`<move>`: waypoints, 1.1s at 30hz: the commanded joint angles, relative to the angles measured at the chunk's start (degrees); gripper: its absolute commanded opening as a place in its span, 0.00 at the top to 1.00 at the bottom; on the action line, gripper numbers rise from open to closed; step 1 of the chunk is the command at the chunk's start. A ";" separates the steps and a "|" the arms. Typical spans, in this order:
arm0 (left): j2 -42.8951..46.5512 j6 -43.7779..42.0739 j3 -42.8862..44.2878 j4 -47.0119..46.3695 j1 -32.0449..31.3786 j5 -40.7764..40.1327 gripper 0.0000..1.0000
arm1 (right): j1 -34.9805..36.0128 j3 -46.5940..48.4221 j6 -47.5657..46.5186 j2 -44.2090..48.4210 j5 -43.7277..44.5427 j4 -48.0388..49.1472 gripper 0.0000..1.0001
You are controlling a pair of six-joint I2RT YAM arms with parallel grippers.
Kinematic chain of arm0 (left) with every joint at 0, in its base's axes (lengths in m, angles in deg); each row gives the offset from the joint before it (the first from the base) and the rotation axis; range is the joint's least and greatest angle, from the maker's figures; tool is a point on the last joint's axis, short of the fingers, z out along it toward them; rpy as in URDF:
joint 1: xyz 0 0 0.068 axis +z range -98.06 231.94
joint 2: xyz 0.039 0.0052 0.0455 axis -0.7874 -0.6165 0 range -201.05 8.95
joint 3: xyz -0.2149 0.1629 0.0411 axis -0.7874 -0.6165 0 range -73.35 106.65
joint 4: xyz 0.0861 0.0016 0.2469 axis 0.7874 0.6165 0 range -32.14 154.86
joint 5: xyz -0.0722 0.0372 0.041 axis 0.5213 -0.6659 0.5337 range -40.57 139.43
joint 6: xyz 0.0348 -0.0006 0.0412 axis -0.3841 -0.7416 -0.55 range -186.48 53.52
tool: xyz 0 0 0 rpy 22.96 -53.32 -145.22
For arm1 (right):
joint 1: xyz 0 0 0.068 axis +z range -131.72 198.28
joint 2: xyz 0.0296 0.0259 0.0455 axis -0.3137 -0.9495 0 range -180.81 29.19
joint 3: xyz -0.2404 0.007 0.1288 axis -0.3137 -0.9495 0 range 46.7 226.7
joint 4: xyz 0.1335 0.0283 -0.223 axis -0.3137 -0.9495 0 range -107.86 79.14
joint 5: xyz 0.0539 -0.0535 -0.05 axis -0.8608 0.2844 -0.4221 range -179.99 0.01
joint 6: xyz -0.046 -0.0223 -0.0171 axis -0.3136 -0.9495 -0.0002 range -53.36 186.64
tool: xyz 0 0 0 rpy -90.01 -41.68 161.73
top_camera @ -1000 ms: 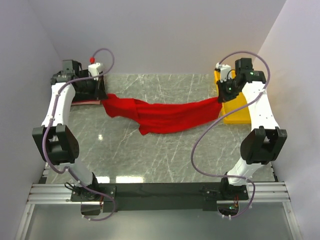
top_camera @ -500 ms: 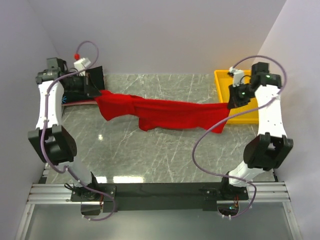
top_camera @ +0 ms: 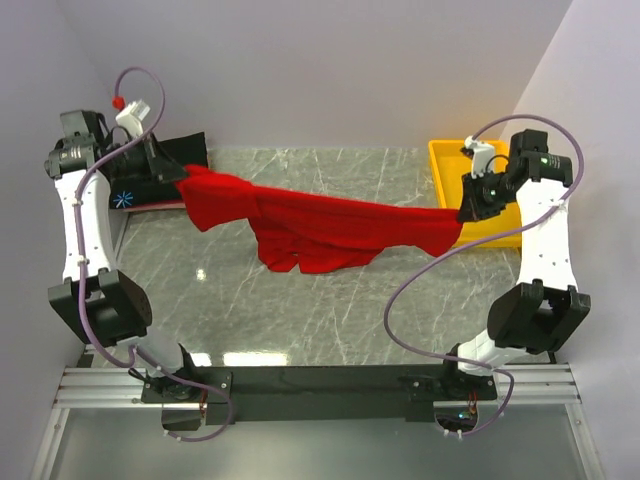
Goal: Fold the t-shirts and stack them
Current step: Flatten the tshirt out
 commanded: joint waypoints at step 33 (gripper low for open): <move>-6.80 -4.14 -10.30 3.32 1.31 -5.92 0.99 | 2.64 -5.72 3.03 -7.47 7.01 7.14 1.00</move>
